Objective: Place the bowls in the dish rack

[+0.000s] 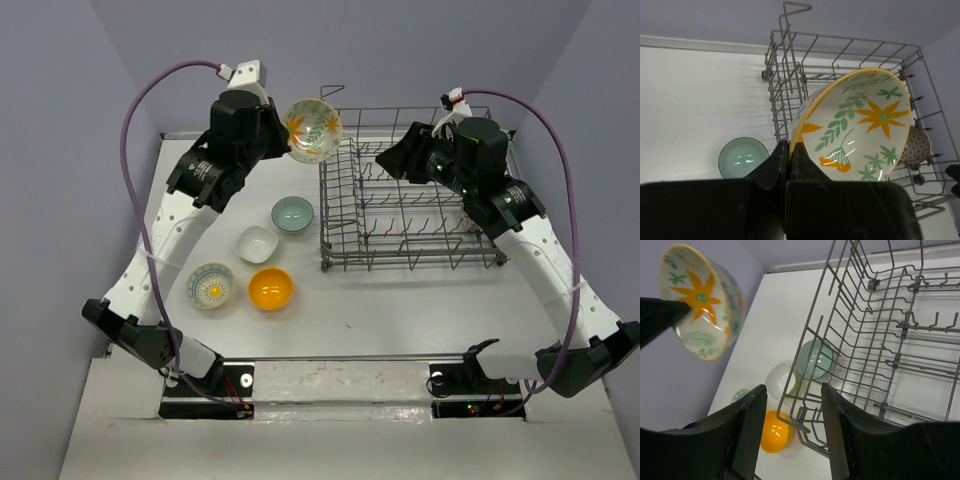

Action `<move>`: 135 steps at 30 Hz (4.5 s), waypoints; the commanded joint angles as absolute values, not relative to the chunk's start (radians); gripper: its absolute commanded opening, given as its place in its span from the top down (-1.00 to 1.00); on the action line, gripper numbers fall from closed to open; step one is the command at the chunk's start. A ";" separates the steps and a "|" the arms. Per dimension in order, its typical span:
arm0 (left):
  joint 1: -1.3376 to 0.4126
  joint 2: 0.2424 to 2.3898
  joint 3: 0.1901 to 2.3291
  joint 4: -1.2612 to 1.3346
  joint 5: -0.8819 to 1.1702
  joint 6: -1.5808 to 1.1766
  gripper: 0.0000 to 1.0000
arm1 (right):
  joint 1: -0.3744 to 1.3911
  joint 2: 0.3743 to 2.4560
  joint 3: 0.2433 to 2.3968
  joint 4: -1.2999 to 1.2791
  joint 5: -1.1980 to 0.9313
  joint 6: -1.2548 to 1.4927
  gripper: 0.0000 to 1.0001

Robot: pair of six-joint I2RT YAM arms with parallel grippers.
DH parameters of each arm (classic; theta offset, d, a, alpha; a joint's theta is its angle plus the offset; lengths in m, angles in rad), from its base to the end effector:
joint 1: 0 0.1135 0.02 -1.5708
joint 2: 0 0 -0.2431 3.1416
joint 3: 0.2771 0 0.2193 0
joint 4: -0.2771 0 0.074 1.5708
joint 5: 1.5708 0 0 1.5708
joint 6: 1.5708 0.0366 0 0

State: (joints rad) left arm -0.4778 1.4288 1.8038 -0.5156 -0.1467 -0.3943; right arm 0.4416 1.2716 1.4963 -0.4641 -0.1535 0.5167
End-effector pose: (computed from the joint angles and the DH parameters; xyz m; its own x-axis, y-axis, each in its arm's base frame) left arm 0.2414 -0.1190 0.4718 -0.2403 -0.3035 -0.9220 0.2535 0.8973 -0.3615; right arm 0.2215 0.1109 0.4252 -0.4614 0.3219 -0.8267 -0.3781 0.7717 0.5115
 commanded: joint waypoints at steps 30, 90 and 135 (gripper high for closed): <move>-0.813 1.559 1.934 -0.548 -0.299 -0.379 1.00 | 0.563 1.388 1.586 -0.456 0.143 0.459 0.21; -0.195 1.039 0.976 -0.130 0.138 -0.402 -0.97 | 0.423 1.509 1.131 0.166 1.275 -0.730 0.98; -0.170 1.071 0.960 -0.114 0.189 -0.414 -0.97 | 0.393 1.720 1.137 0.104 1.238 -0.632 0.98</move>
State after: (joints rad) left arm -0.1757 1.0702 0.9745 -0.1608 0.1665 -0.4095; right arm 0.3923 1.6966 1.1038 0.1135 1.2369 -0.6804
